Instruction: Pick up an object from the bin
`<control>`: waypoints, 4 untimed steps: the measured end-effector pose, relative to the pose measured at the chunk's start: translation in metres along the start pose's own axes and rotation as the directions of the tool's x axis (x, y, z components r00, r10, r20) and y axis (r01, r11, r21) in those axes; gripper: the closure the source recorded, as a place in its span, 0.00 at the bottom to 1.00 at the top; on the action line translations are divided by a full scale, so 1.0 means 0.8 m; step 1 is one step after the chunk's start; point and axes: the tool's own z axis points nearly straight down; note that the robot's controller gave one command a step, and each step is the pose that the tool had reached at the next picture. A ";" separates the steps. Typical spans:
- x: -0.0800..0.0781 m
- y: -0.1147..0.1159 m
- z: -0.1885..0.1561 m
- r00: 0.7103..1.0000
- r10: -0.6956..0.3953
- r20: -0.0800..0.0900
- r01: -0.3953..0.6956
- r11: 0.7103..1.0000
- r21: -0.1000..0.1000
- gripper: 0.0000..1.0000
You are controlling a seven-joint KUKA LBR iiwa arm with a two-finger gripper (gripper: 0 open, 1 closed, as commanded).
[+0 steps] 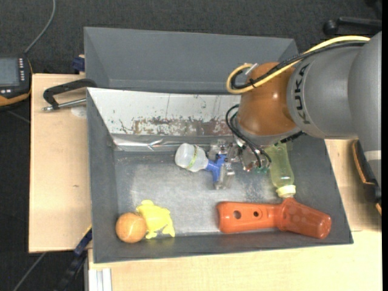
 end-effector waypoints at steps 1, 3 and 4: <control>0.000 0.000 0.000 1.000 0.000 0.000 0.000 1.000 0.000 1.00; 0.022 -0.009 -0.032 0.998 -0.064 -0.003 0.064 0.998 -0.001 1.00; 0.009 -0.005 -0.002 0.997 -0.075 0.002 0.075 0.997 -0.001 1.00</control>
Offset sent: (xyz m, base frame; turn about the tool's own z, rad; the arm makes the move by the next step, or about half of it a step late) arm 0.0000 0.0000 0.0000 0.0000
